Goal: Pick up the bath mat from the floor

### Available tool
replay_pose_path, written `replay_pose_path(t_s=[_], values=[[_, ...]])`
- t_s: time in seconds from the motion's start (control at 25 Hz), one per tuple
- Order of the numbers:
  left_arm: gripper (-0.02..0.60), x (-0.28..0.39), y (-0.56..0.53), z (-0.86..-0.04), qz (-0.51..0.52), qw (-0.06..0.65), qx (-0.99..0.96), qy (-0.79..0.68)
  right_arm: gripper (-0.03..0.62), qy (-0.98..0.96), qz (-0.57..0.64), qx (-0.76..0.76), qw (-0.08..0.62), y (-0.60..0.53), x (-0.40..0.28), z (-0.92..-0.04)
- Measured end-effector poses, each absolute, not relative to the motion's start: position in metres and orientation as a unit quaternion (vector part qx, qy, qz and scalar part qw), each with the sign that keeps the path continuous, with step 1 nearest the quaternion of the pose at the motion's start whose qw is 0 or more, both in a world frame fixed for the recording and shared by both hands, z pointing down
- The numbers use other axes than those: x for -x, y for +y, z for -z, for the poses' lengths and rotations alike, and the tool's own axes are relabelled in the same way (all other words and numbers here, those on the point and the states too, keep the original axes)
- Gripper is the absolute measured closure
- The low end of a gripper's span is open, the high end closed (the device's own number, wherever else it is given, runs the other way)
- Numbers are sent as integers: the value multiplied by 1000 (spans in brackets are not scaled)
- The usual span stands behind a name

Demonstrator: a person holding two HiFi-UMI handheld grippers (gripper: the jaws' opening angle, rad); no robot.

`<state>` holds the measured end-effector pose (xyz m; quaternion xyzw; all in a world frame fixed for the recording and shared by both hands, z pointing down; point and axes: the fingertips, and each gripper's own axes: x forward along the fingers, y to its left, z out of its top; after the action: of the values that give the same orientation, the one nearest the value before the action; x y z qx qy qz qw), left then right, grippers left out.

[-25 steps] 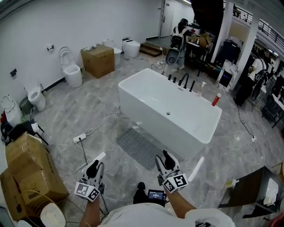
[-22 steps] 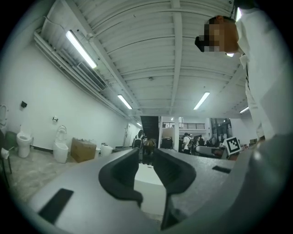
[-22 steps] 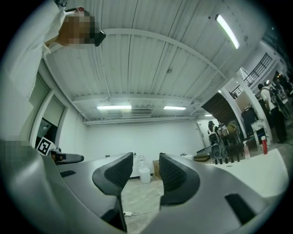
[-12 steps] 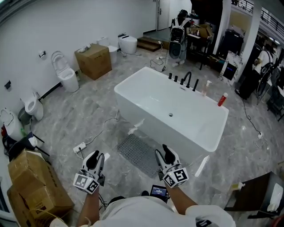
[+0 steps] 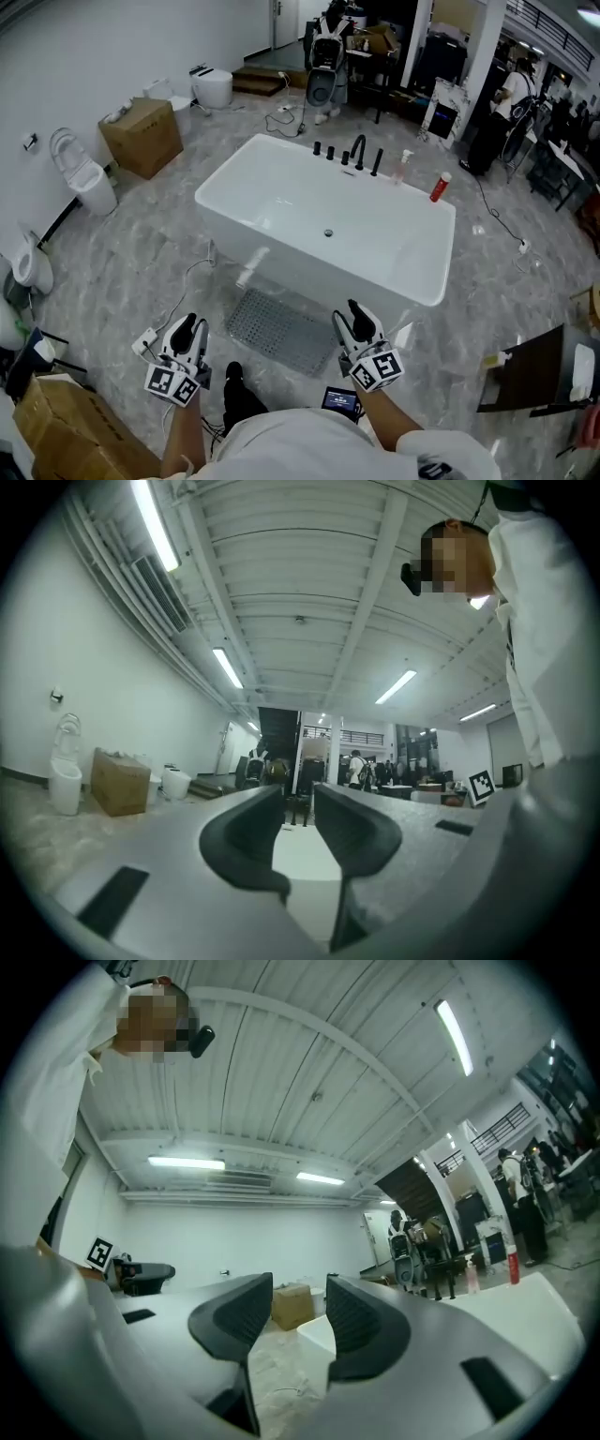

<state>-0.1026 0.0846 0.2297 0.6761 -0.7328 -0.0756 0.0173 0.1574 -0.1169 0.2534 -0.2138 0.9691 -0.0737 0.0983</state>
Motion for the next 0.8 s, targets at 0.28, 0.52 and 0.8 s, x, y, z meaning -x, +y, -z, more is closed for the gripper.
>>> replay_pose_path(t_s=[0.28,0.52,0.8], values=[[474,211,0,-247,96,48,-738,-667,399,939,97,321,79,-143,-95,-279],[471,302,-45,-274,77,84,-783,-611,399,920,94,376,61,-130,-28,-290],[465,360,-98,-370,-8,128,-821,-556,399,899,131,418,4,-136,-5,-361]])
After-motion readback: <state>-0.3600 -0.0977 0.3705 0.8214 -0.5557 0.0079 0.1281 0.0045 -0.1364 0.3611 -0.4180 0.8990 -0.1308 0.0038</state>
